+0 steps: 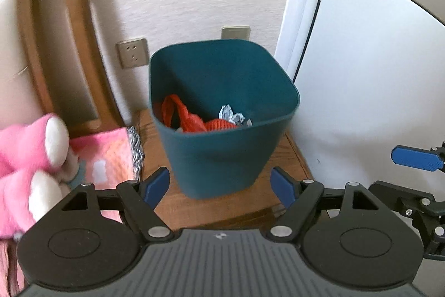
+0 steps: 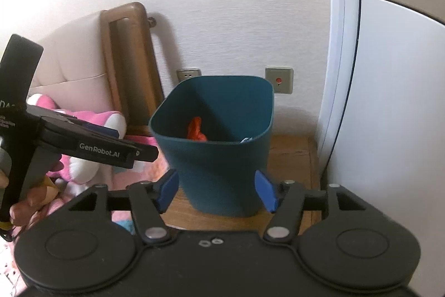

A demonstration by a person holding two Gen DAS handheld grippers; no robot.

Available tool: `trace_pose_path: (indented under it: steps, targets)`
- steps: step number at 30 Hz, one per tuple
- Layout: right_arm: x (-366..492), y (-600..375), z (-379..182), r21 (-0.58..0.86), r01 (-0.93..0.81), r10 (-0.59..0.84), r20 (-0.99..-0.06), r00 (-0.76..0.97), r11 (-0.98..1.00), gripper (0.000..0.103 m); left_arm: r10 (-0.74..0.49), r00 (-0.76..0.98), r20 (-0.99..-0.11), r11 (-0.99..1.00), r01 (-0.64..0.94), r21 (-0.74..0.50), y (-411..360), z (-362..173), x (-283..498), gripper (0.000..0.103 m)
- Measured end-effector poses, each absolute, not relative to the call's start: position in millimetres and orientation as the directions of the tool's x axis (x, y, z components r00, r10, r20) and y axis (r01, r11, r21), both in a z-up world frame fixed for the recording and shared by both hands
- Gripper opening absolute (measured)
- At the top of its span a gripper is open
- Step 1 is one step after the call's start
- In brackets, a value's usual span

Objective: Collect trash
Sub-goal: 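Lower both open tools down to the remaining floor trash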

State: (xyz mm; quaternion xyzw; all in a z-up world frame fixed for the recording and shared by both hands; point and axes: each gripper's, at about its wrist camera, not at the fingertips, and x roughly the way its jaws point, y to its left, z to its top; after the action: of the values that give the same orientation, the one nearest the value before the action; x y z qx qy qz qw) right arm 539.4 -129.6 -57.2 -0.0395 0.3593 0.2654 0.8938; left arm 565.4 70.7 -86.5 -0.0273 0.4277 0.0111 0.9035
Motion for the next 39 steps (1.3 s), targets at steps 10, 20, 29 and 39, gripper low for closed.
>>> trace_pose_path:
  steps: [10, 20, 29, 39]
  targets:
    - [491.1, -177.1, -76.9, 0.116, -0.548, 0.48, -0.652, 0.587, 0.828, 0.089, 0.058, 0.627, -0.777, 0.966, -0.232, -0.115, 51.4, -102.0, 499.9, 0.082]
    - [490.2, -180.3, -141.9, 0.133, -0.511, 0.427, -0.743, 0.515, 0.849, 0.095, 0.011, 0.554, -0.833, 0.958, -0.243, -0.149, 83.0, -186.2, 502.4, 0.103]
    - [495.4, -165.7, -252.3, 0.154, -0.387, 0.332, -0.829, 0.449, 0.909, 0.096, 0.021, 0.42, -0.907, 0.986, -0.157, -0.05, 102.9, -308.8, 526.3, 0.103]
    - [495.4, -169.1, -462.2, 0.165, -0.387, 0.28, -0.923, 0.263, 0.907, 0.096, 0.071, 0.317, -0.946, 0.988, -0.151, 0.024, 68.8, -515.1, 536.4, 0.103]
